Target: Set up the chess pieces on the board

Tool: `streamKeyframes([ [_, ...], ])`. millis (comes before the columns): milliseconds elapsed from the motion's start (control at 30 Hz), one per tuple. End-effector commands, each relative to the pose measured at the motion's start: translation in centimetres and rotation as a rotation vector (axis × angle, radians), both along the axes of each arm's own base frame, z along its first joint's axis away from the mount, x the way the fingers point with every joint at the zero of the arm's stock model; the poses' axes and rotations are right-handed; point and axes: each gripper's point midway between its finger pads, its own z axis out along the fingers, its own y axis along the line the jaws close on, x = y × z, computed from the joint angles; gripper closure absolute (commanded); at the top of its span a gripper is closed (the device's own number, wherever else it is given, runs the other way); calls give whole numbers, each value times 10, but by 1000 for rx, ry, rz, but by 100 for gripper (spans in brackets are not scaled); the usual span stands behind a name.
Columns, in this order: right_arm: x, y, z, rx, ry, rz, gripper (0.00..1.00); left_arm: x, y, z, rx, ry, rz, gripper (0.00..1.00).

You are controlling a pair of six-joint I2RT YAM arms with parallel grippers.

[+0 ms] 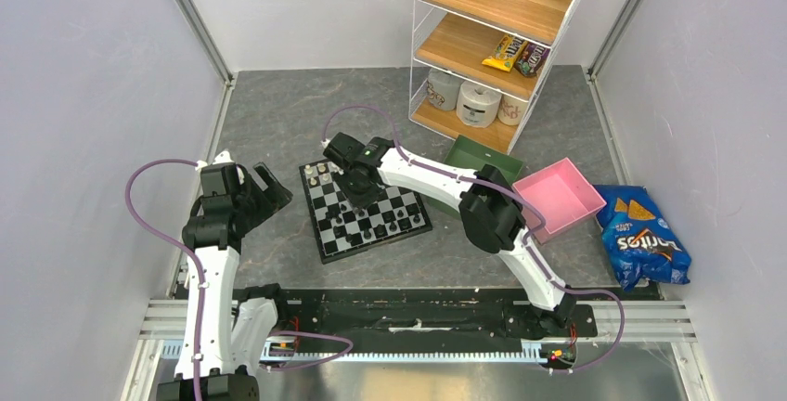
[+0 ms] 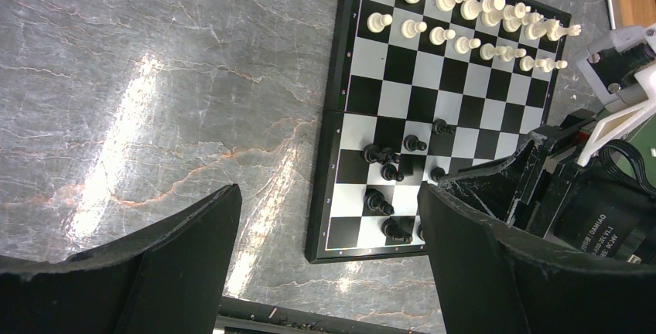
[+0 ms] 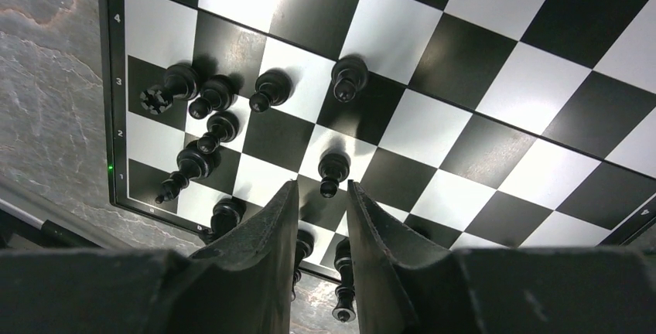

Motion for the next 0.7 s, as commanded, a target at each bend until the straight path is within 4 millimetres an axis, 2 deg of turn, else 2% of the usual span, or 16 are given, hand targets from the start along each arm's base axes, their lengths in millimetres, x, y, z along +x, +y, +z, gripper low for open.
streamKeyframes([
  [0, 13, 8, 7, 24, -33, 5, 65, 6, -3, 6, -18, -39, -1, 9],
  [367, 14, 6, -2, 10, -25, 6, 75, 6, -3, 5, -18, -38, -2, 9],
  [533, 13, 4, 1, 16, -26, 4, 84, 6, -3, 4, -18, -34, -3, 9],
  [667, 7, -4, 6, 13, -24, 4, 85, 6, -3, 5, -18, -36, -4, 9],
])
